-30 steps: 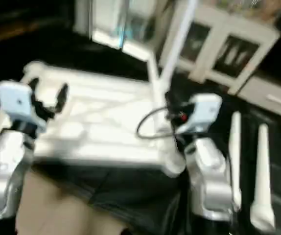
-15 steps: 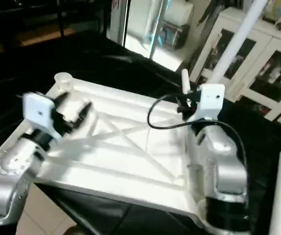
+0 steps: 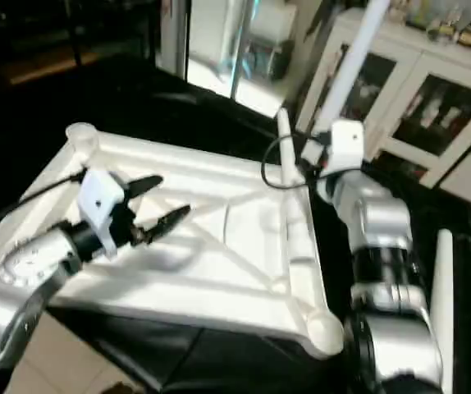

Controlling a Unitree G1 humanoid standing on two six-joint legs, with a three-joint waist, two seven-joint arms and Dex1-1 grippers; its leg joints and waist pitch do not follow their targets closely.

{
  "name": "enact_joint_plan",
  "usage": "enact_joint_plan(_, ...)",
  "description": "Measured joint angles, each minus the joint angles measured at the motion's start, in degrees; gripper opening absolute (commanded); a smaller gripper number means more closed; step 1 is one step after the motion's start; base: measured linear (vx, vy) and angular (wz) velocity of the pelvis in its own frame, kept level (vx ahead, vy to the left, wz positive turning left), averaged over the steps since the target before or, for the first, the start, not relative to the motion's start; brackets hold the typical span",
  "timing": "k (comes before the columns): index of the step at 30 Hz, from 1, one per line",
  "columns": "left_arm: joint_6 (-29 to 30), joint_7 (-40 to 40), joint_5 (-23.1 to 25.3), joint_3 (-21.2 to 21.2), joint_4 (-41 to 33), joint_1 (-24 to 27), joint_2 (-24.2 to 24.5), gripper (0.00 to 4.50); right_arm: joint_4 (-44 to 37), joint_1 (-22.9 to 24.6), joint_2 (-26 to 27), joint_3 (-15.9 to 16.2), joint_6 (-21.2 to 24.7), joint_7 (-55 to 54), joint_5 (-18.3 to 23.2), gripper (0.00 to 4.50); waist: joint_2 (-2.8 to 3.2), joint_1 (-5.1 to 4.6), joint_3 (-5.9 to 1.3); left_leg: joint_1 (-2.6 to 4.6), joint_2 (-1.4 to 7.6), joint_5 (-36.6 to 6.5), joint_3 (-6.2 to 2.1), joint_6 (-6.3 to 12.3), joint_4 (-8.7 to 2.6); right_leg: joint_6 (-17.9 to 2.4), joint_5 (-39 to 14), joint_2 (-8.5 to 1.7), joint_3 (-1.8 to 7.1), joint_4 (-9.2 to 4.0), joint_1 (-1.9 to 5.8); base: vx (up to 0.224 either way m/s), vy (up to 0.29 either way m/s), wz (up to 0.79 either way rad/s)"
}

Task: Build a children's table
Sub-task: Pick table leg

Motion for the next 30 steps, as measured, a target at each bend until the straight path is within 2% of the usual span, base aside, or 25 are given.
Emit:
enact_joint_plan(3,0.8,-1.7,-0.8,-0.1,0.0,-0.1,1.0,3.76,5.3,-2.4,-0.3,0.8,-1.6,0.6,-0.3,3.2,-0.08,0.06,-0.05,-0.59,0.04,0.2,0.18,0.12,0.02,0.0,0.0,-0.01,0.03,-0.02,-0.52,0.0,0.0,0.0)
enact_joint_plan(4,1.2,-2.0,-1.1,-0.1,-0.1,-0.2,1.1,3.76,6.7,-3.1,-0.4,1.0,-2.0,0.8,-0.3,3.51,-0.1,0.07,-0.05,-0.71,0.04,0.3,0.22,0.16,0.02,0.0,0.1,-0.03,0.03,-0.04,-0.61,0.0,0.0,0.0)
enact_joint_plan(5,1.7,-2.3,-1.2,-0.2,-0.2,-0.3,1.3,3.76,8.7,-4.1,-0.4,1.1,-2.5,1.2,-0.4,3.51,-0.11,0.06,-0.05,-0.73,0.04,0.3,0.27,0.18,0.02,0.0,0.1,-0.05,0.05,-0.04,-0.65,0.0,0.0,0.0)
enact_joint_plan(8,2.7,-3.3,-1.8,-0.5,-0.9,-1.1,1.5,3.76,14.0,-6.8,-0.7,2.1,-4.4,2.0,-0.8,3.58,-0.59,0.16,-0.03,-0.76,0.16,0.3,0.52,0.24,0.01,0.0,0.0,-0.11,0.01,-0.03,-0.72,0.0,0.0,0.0)
enact_joint_plan(11,3.4,-3.8,-2.8,-1.4,-2.2,-1.5,1.5,3.76,16.2,-7.4,-1.6,4.3,-5.2,3.2,-2.7,3.81,-1.43,0.17,0.04,-0.75,0.34,0.3,0.96,0.33,-0.01,0.0,0.0,-0.28,-0.04,-0.01,-0.71,0.0,0.0,0.0)
enact_joint_plan(13,4.2,-4.5,-3.4,-2.3,-2.6,-1.5,1.4,3.76,18.3,-7.9,-2.5,7.0,-3.9,4.8,-4.4,3.92,-1.91,0.13,0.02,-0.76,0.33,0.3,1.09,0.33,0.03,0.0,0.0,-0.4,-0.06,-0.01,-0.69,0.0,0.0,0.0)
enact_joint_plan(16,4.7,-5.3,-3.4,-3.5,-2.8,-1.5,1.5,3.76,21.6,-8.8,-2.7,8.9,-1.2,8.3,-4.9,3.92,-2.09,0.01,0.03,-0.8,0.29,0.3,1.18,0.39,0.19,0.2,0.2,-0.51,-0.02,-0.02,-0.67,0.0,0.0,0.0)
enact_joint_plan(21,5.2,-5.4,-3.3,-4.4,-2.8,-1.8,1.4,3.76,28.4,-10.4,-2.4,9.2,-0.2,7.9,-5.1,3.92,-2.17,0.11,0.03,-0.83,0.3,0.3,1.19,0.41,0.23,0.2,0.2,-0.55,-0.04,-0.01,-0.67,0.0,0.0,0.0)
enact_joint_plan(29,6.0,-5.6,-3.3,-4.4,-2.8,-2.5,1.9,3.76,32.9,-10.4,-2.2,6.2,-0.2,5.9,-3.6,3.92,-2.17,0.11,0.03,-0.84,0.32,0.3,1.19,0.38,0.23,0.2,0.2,-0.54,-0.06,0.0,-0.67,0.0,0.0,0.0)
enact_joint_plan(30,6.2,-5.6,-3.3,-4.4,-2.8,-2.5,1.9,3.76,33.5,-10.6,-2.3,5.8,-0.2,6.3,-3.3,3.65,-2.17,0.12,0.02,-0.84,0.32,0.3,1.19,0.38,0.23,0.2,0.2,-0.54,-0.06,0.0,-0.67,0.0,0.0,0.0)
